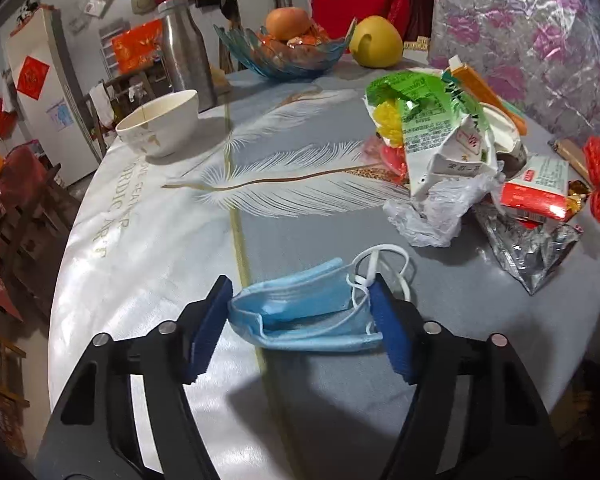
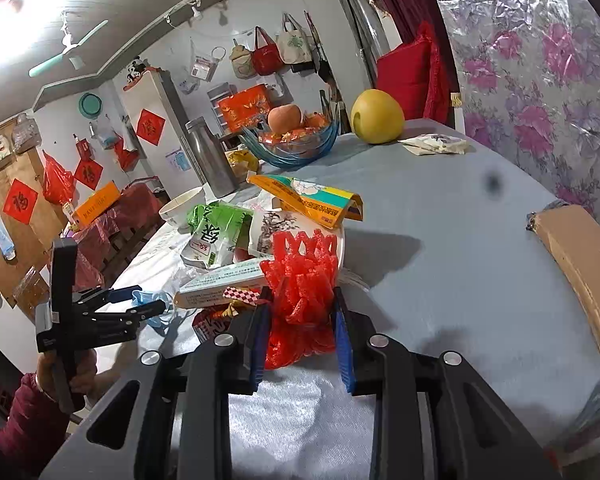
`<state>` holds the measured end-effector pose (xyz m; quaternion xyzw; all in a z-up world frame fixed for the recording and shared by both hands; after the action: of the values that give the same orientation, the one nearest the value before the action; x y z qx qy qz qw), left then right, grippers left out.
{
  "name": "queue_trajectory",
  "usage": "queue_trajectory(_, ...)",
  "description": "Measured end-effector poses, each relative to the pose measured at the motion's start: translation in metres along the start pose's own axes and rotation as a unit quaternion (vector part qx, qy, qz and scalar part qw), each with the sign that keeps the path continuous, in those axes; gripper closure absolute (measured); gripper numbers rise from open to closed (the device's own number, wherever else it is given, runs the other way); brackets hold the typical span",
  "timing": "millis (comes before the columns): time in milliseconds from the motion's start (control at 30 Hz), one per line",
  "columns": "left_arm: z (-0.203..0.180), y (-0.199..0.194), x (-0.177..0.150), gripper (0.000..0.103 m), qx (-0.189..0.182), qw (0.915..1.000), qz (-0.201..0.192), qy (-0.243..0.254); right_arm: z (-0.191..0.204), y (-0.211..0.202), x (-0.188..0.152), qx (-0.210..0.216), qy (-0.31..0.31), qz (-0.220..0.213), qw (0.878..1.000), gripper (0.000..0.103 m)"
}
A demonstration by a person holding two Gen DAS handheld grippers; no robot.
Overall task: Collect trash
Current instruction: 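Lift the mask with the left gripper while the right gripper lifts the mesh bag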
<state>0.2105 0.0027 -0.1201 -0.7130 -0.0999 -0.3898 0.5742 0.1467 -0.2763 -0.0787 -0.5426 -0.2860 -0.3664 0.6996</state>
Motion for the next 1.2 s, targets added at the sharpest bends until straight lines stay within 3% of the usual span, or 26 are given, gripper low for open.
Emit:
queue_trajectory(133, -0.005, -0.015, -0.002, 0.053, -0.021, 0.9995, -0.013, -0.017, -0.005, -0.006, -0.001, -0.003, 0.005, -0.005, 1.000, 0.074)
queue_trajectory(367, -0.014, -0.042, 0.002, 0.053, -0.041, 0.9976, -0.045, -0.032, -0.017, -0.023, -0.005, -0.001, 0.020, -0.014, 1.000, 0.075)
queue_trajectory(467, -0.019, -0.039, -0.003, 0.048, -0.045, 0.9978, -0.038, -0.032, -0.020, -0.029, -0.008, -0.002, 0.021, -0.017, 1.000, 0.075)
queue_trajectory(533, -0.025, -0.034, -0.009, 0.033, -0.038, 0.9984, -0.030, -0.030, -0.022, -0.031, -0.008, -0.002, 0.022, -0.018, 1.000, 0.075)
queue_trajectory(700, -0.034, -0.024, -0.021, 0.018, -0.021, 0.9994, -0.016, -0.021, -0.030, -0.035, -0.011, 0.002, 0.030, -0.018, 0.999, 0.075)
queue_trajectory(967, -0.020, -0.013, -0.039, 0.018, 0.012, 0.9991, 0.006, -0.040, -0.031, -0.032, -0.015, 0.004, 0.031, -0.010, 0.999, 0.074)
queue_trajectory(1000, -0.018, -0.014, -0.040, 0.019, 0.013, 0.9990, 0.002, -0.043, -0.031, -0.031, -0.015, 0.005, 0.031, -0.008, 0.999, 0.074)
queue_trajectory(1100, -0.016, -0.016, -0.039, 0.037, 0.010, 0.9987, -0.011, -0.049, -0.030, -0.029, -0.017, 0.004, 0.032, -0.005, 0.999, 0.075)
queue_trajectory(1200, -0.017, -0.022, -0.036, 0.043, -0.002, 0.9979, -0.027, -0.059, -0.030, -0.030, -0.019, 0.001, 0.031, -0.007, 1.000, 0.075)
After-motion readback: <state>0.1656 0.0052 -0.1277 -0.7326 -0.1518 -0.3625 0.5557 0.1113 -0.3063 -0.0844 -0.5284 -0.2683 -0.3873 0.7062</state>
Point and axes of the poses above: each gripper's, at about its wrist camera, not at the fingertips, and y roughly the way its jaws point, z to its left, x to its top, the point moved 6 cm from there along y, roughly the way its jaws point, and after that the axes turned 8 degrees about -x, right-handed, at the moved point
